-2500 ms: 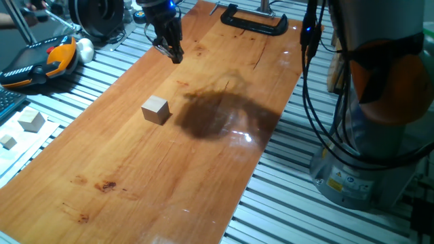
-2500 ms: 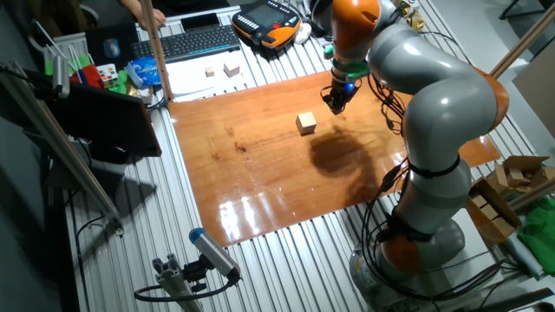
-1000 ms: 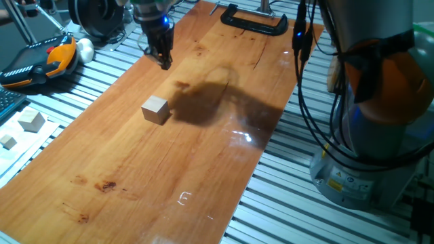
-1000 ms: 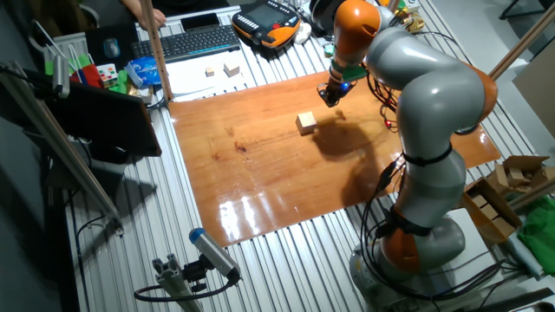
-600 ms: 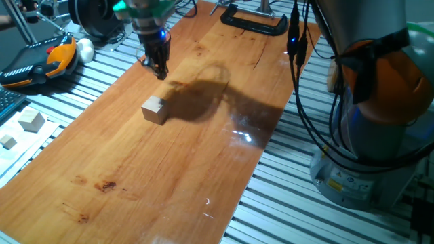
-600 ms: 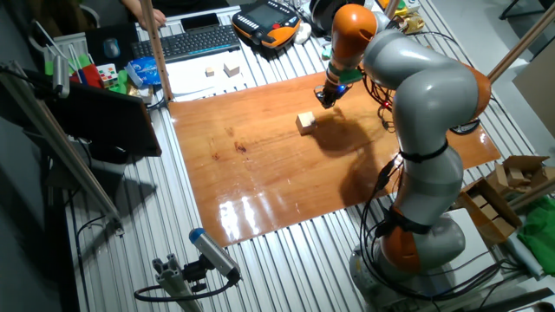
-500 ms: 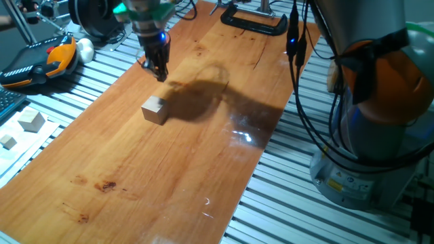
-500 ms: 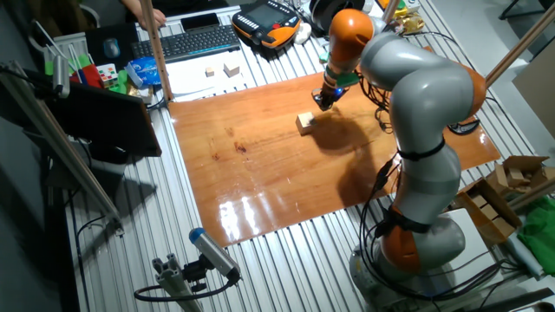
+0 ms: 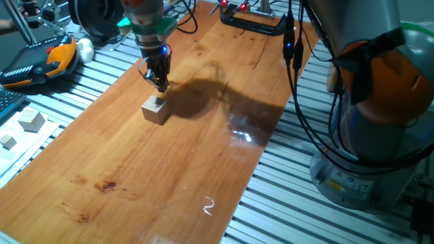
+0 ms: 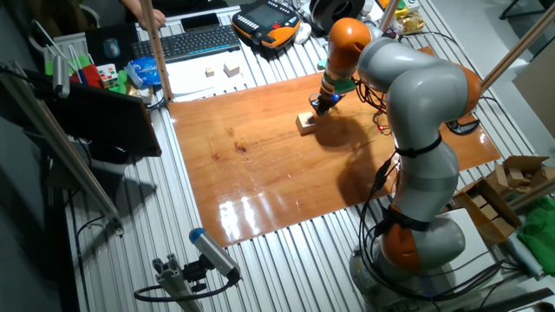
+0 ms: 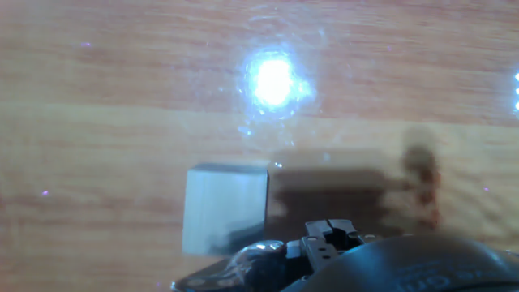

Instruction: Approach and touch the side of the small block

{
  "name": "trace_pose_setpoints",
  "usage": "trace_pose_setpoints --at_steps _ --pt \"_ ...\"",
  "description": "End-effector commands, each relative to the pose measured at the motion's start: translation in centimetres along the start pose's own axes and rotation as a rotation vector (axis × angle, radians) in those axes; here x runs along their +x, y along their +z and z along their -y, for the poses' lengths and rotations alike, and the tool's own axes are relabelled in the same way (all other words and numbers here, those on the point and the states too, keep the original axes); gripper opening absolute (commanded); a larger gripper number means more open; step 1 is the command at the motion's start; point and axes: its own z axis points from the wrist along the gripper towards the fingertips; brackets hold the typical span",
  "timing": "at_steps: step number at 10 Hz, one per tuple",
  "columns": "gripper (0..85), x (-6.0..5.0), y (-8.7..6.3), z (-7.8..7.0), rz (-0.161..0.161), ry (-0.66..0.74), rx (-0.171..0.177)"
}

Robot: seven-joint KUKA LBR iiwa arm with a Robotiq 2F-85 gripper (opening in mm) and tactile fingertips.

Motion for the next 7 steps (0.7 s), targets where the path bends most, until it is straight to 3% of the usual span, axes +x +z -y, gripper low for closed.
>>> trace_pose_setpoints --at_steps 1,7 --pt "0.7 0.0 0.0 0.0 0.002 0.0 0.0" --pt "0.7 0.6 0.7 -1.4 0.023 0.026 0.003"
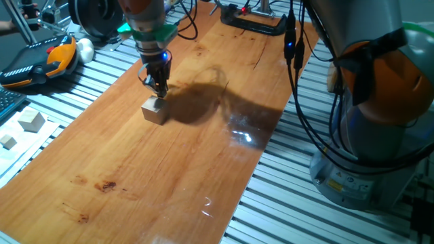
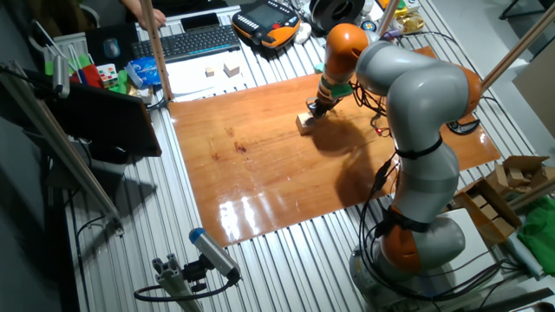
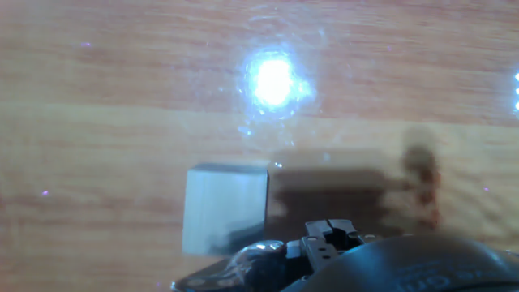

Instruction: Approach and touch the side of the small block

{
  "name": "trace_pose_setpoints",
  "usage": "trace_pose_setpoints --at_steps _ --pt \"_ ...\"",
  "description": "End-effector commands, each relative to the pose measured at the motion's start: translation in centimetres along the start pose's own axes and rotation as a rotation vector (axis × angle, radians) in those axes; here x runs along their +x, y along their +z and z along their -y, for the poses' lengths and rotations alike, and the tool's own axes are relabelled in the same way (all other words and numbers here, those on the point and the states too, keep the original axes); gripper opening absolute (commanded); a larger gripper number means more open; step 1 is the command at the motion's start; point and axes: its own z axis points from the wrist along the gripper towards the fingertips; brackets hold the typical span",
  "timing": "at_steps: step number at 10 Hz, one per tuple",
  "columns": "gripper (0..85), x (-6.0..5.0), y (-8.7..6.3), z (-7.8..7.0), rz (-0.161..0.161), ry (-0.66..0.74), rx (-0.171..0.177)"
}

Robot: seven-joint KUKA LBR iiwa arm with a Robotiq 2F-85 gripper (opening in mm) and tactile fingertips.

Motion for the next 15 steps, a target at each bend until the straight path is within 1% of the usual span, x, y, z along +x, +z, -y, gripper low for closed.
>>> trace_pose_setpoints --at_steps 1,3,5,6,7,8,9,10,11,12,14,15 --pt "0.7 0.1 0.0 -0.3 0.003 0.006 0.003" --pt "0.7 0.3 0.0 -0.7 0.003 0.015 0.003" --pt "0.7 0.2 0.0 -0.6 0.006 0.009 0.02" --pt "0.7 0.1 -0.2 -0.5 0.006 0.003 0.032" --pt "0.7 0.1 -0.5 -0.5 0.001 -0.007 0.052" --pt "0.7 0.1 -1.2 -0.5 -0.005 -0.009 0.076" --pt "0.7 0.1 -2.2 -0.2 -0.014 -0.012 0.091" --pt "0.7 0.2 -3.4 0.3 -0.031 -0.019 0.09" --pt "0.7 0.3 -4.1 0.8 -0.044 -0.026 0.072" --pt "0.7 0.5 -4.5 1.0 -0.046 -0.031 0.065" --pt "0.7 0.3 -4.8 1.1 -0.046 -0.037 0.078" --pt "0.7 0.2 -4.9 1.3 -0.05 -0.037 0.076"
